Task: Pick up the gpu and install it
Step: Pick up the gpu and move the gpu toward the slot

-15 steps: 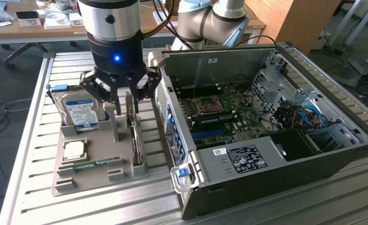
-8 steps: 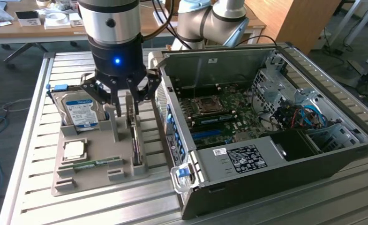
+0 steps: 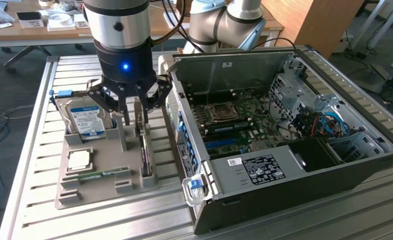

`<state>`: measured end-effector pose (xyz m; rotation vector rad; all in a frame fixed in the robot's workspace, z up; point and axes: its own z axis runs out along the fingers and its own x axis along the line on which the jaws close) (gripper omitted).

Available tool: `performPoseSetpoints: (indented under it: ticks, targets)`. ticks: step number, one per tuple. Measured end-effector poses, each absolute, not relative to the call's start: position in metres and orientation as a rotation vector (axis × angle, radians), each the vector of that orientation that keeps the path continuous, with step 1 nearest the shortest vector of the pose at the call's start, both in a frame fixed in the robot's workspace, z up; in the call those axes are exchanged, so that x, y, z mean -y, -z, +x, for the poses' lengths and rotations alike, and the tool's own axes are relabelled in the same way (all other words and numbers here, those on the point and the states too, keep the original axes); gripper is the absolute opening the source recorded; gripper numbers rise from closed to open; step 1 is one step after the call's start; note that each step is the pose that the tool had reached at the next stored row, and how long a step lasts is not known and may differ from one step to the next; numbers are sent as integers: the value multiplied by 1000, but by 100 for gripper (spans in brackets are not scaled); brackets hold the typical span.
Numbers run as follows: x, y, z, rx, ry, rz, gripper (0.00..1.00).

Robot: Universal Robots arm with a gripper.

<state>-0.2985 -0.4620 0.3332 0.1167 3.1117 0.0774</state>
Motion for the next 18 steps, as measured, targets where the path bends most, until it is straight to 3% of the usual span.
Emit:
performPoseSetpoints:
  ticks: [18]
  targets:
    - [462, -329, -298, -3112, -83, 117, 42]
